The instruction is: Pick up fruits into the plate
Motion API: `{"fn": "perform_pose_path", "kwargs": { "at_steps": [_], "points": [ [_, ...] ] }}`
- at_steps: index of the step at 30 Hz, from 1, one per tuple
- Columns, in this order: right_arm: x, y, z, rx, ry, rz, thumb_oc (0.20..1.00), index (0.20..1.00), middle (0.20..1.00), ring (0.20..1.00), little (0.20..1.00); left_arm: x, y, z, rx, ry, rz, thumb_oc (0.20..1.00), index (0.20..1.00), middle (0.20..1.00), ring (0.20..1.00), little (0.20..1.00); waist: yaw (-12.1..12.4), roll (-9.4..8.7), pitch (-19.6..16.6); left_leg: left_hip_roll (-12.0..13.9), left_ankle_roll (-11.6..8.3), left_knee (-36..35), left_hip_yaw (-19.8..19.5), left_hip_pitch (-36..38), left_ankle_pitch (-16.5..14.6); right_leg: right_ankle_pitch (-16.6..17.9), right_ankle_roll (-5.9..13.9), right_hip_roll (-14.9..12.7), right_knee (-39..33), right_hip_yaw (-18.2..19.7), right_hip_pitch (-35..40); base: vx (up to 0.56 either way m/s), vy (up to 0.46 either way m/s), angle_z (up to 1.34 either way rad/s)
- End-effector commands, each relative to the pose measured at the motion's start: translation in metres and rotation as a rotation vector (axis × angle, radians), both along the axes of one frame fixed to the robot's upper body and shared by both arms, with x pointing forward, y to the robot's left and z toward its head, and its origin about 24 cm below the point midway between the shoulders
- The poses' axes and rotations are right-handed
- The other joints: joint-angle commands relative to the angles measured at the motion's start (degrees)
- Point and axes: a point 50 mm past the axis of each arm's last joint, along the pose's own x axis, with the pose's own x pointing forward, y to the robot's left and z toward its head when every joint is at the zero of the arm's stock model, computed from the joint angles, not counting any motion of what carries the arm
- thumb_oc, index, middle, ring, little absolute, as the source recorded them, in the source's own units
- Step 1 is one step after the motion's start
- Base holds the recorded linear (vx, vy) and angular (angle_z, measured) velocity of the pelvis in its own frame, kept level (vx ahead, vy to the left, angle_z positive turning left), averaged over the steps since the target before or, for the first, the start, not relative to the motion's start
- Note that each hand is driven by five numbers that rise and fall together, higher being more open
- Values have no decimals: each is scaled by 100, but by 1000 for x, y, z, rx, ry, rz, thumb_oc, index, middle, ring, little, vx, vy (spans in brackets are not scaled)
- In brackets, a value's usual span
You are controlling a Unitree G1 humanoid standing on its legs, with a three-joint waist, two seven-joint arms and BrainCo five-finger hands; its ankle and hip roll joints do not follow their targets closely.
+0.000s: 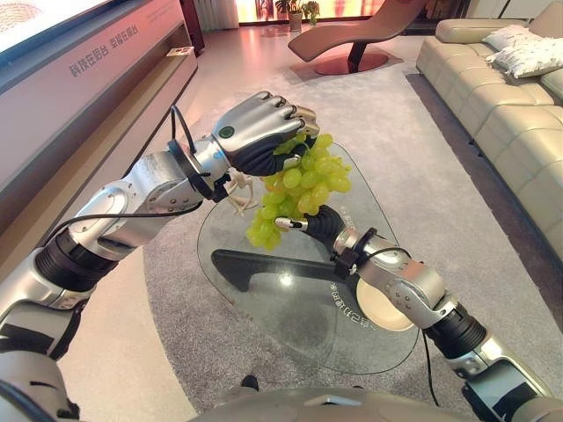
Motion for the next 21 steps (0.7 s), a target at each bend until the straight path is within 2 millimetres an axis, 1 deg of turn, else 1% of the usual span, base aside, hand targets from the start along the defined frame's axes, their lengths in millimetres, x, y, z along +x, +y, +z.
{"fn": "perform_pose_path", "kwargs": {
  "at_steps": [1,16,19,20,21],
  "points": [
    [3,22,42,89,-173,98,200,200,200,200,200,-5,-11,42,-78,-139,-54,200,200,200,200,200,36,-216,-93,-250,189,14,433,410,-689,-337,20,-95,33,29,228,0,0,0],
    [4,18,40,95,-165,91,200,200,200,200,200,-3,-9,41,-76,-135,-47,200,200,200,200,200,23,-208,-93,-254,186,14,445,402,-681,-327,23,-104,33,12,218,0,0,0],
    [5,17,39,97,-161,84,200,200,200,200,200,-2,-8,40,-79,-112,-50,200,200,200,200,200,27,-209,-98,-254,187,14,452,398,-677,-328,22,-103,33,7,217,0,0,0],
    [5,16,39,97,-161,83,200,200,200,200,200,-2,-7,40,-81,-103,-49,576,576,576,576,576,25,-207,-97,-253,185,14,454,400,-678,-327,23,-103,33,7,217,0,0,0],
    [5,16,38,96,-160,80,200,200,200,200,200,-2,-7,39,-84,-96,-48,1000,1000,1000,1000,1000,27,-207,-96,-253,186,14,451,398,-675,-325,22,-103,33,9,215,0,0,0]
  ]
}}
